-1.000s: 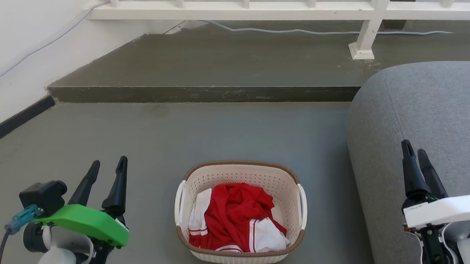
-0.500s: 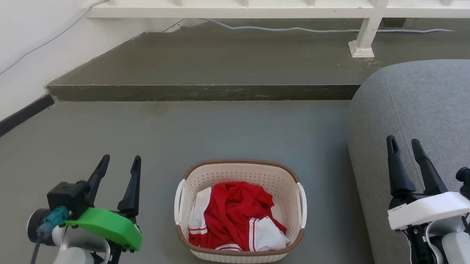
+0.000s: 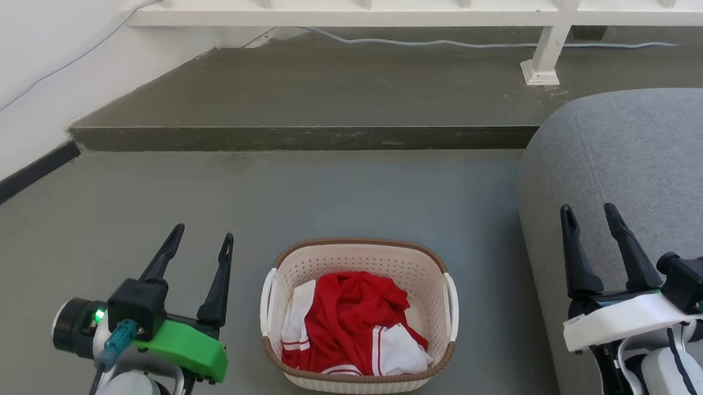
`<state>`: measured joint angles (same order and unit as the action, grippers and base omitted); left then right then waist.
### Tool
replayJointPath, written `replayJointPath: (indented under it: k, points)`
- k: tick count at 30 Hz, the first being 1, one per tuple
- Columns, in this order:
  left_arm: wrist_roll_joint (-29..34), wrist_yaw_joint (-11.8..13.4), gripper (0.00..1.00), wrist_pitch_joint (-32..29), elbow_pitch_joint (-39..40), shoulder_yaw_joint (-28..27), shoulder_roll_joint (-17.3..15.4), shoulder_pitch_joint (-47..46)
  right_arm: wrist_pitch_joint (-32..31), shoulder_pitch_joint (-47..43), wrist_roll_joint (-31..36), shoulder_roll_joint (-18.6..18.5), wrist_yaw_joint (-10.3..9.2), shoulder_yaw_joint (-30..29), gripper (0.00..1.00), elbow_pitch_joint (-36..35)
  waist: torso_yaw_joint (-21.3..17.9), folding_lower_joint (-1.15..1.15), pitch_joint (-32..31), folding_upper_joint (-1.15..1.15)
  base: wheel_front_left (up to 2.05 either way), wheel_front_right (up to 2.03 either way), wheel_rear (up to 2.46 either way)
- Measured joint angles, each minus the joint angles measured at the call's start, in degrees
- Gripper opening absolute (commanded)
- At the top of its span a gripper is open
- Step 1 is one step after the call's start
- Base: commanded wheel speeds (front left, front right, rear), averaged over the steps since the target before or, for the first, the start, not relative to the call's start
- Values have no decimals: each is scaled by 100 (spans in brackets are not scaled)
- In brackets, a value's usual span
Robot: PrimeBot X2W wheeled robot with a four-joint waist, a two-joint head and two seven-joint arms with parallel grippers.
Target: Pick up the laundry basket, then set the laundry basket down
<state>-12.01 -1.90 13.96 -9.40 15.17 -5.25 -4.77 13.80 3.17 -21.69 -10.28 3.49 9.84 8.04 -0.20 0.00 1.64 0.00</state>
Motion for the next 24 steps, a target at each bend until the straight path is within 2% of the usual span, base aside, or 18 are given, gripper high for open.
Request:
replayJointPath:
  k: [24]
  points:
    - [162, -12, 100, 46, -93, -138, 78, 0, 53, -9, 278, 246, 53, -222, 100, 37, -19, 0, 0, 0, 0, 0, 0]
